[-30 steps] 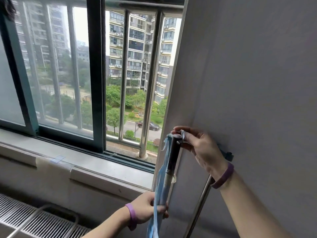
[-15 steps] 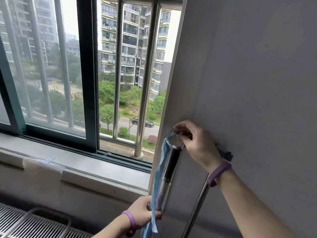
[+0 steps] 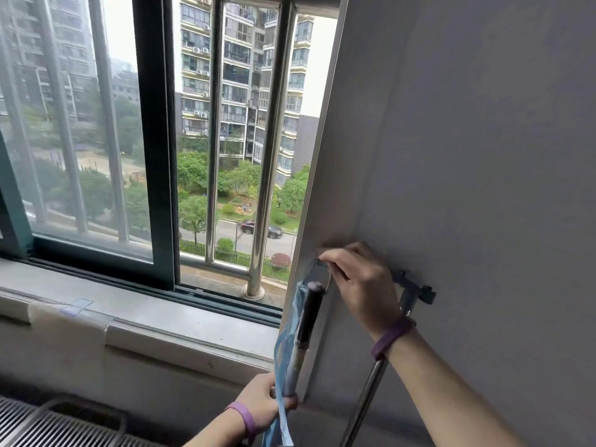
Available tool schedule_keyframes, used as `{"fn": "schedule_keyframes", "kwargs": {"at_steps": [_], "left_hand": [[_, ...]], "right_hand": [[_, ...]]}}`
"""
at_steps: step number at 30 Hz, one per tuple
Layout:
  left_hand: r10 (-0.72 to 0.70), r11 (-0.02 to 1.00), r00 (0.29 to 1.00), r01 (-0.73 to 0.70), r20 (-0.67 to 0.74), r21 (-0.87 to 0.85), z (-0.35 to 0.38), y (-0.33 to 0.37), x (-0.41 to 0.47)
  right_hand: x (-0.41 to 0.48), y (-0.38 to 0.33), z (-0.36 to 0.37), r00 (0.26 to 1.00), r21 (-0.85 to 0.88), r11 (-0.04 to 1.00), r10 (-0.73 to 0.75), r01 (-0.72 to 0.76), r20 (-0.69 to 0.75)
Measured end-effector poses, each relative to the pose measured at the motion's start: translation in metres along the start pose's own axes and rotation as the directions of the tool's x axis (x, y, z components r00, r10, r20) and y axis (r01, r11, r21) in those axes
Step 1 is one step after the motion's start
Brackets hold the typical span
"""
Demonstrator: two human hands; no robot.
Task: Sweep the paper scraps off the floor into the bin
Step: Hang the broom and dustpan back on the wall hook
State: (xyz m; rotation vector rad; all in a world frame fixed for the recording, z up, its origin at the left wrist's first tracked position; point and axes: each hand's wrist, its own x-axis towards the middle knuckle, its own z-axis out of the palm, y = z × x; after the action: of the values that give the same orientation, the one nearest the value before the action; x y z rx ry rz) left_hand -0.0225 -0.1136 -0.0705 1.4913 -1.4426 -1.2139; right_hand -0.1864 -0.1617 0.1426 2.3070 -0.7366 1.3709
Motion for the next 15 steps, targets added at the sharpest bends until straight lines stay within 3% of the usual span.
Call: {"fn": "schedule_keyframes", "kwargs": {"at_steps": [10,15], "left_hand": [[-0.092,0.989,0.994,0.099,-0.062,0.108,0.018,-0.009,0.013],[-0.112,0.982,0.990,0.123,-0.083,0.143,0.023,-0.017,0.019]], "right_hand": [[-0.037,-0.012,0.010,0.995,0.071,0.993,0.087,-0.091,0.046],[-0.050,-0.014,0.013,0.966,0.117,0.967,0.207,-0.226,0.152]]}}
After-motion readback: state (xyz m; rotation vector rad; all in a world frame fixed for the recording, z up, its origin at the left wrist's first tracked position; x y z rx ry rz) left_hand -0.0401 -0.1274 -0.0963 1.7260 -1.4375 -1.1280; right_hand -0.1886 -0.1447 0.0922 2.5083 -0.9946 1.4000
